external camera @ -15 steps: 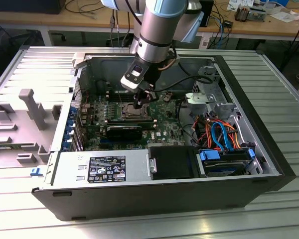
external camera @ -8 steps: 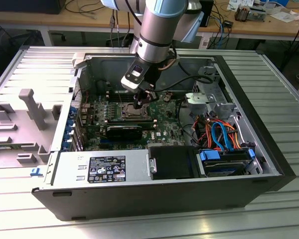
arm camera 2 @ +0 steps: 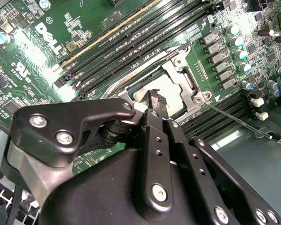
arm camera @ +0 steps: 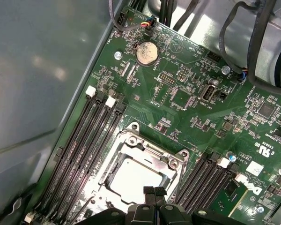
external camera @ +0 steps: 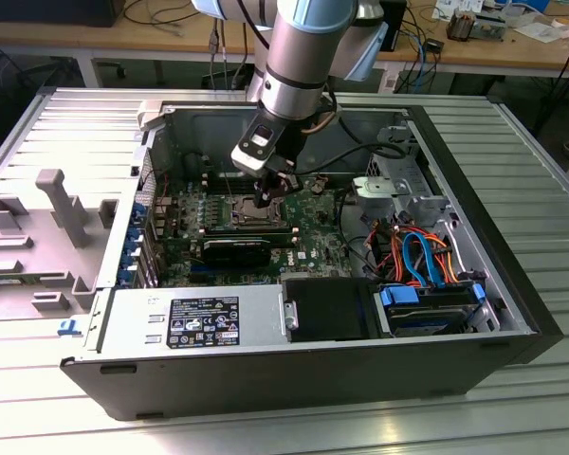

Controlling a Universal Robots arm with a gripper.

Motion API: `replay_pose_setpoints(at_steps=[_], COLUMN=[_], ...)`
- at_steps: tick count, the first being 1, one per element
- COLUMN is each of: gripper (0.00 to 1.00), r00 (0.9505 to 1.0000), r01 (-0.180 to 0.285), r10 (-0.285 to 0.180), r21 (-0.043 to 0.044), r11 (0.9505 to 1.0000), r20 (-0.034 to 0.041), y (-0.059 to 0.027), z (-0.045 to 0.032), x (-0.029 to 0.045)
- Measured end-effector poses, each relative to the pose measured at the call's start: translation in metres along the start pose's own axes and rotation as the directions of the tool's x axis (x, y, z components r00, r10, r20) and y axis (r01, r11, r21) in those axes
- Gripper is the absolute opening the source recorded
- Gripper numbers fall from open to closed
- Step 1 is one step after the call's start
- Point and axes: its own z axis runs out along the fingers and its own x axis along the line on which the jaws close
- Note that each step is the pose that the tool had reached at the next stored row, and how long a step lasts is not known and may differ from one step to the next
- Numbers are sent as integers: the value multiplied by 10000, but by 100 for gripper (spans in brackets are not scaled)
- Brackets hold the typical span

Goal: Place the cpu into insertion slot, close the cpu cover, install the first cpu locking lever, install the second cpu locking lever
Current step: 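Install the first cpu locking lever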

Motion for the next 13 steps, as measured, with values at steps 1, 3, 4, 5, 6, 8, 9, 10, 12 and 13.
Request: replay_pose_setpoints(at_steps=[1, 3, 4, 5, 6, 8, 9, 10, 12, 13], gripper=[11, 11, 11, 11, 11, 11, 11, 11, 11, 11], r00=[10000, 10000, 10000, 10000, 9999, 9999, 9999, 9998, 9998, 9997], r01=[29, 60, 73, 87, 105, 137, 152, 175, 213, 230], r10=[-29, -60, -73, -87, -105, -137, -152, -175, -213, -230], r21=[2, 4, 4, 5, 6, 8, 10, 11, 13, 15], r11=[10000, 10000, 10000, 10000, 9999, 9999, 9999, 9998, 9998, 9997], r20=[5, 9, 11, 14, 16, 21, 24, 28, 33, 37], y=[0, 0, 0, 0, 0, 0, 0, 0, 0, 0], z=[0, 0, 0, 0, 0, 0, 0, 0, 0, 0], x=[0, 0, 0, 0, 0, 0, 0, 0, 0, 0])
